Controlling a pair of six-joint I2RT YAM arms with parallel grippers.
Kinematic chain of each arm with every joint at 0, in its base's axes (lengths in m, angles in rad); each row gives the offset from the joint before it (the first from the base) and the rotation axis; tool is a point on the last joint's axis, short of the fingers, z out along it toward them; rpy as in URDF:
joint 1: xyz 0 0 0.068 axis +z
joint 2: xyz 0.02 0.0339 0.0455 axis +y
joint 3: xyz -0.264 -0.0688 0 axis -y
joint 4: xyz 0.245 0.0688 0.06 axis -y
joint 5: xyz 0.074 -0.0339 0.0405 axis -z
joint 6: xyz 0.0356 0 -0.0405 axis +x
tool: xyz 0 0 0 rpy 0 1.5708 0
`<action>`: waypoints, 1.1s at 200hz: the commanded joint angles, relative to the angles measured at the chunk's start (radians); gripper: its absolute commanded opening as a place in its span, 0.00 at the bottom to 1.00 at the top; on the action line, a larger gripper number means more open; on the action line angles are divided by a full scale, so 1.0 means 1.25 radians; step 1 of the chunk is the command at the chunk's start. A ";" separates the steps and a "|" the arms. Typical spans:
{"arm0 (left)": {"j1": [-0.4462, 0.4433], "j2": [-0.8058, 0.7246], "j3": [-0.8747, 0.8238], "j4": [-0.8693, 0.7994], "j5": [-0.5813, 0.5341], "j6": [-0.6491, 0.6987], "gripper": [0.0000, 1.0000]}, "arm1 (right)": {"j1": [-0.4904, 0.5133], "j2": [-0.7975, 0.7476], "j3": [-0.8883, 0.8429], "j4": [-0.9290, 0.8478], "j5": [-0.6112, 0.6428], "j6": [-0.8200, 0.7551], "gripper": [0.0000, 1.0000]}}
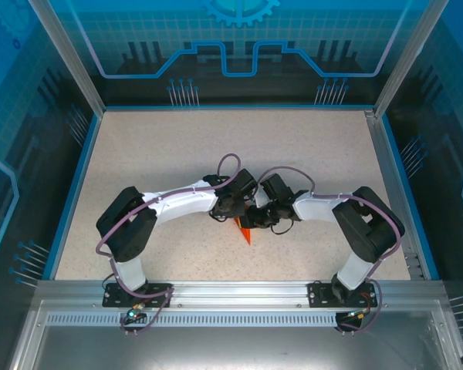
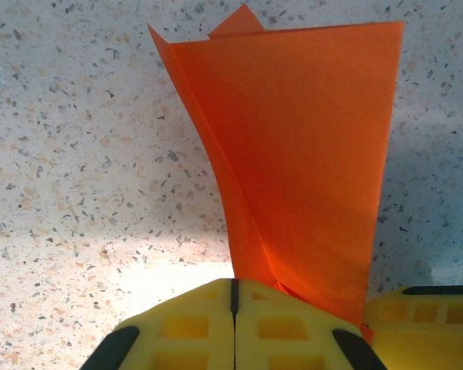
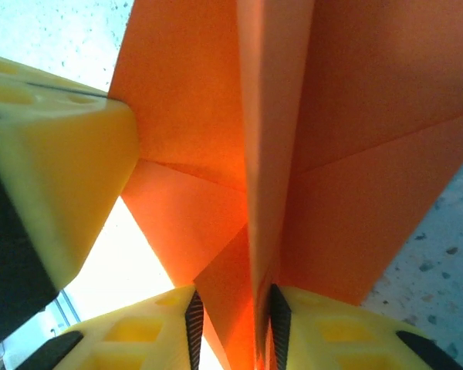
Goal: Fold a paper plane with a square sheet of paper (pick it up from the middle)
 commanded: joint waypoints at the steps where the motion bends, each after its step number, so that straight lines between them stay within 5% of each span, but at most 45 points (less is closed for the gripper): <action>1: 0.007 -0.022 0.002 -0.014 0.011 0.013 0.06 | 0.018 0.017 0.025 -0.033 0.028 -0.023 0.29; 54: 0.007 -0.031 -0.004 -0.003 0.027 0.011 0.11 | 0.027 0.041 0.061 -0.076 0.060 -0.038 0.15; 94: 0.009 -0.104 -0.024 0.030 0.052 0.006 0.29 | 0.035 -0.005 0.117 -0.174 0.129 -0.050 0.06; 152: 0.048 -0.305 -0.152 0.052 -0.035 -0.059 0.48 | 0.037 0.014 0.333 -0.505 0.456 -0.067 0.06; 220: 0.134 -0.457 -0.320 0.087 -0.029 -0.118 0.52 | 0.039 0.203 0.522 -0.614 0.491 -0.030 0.09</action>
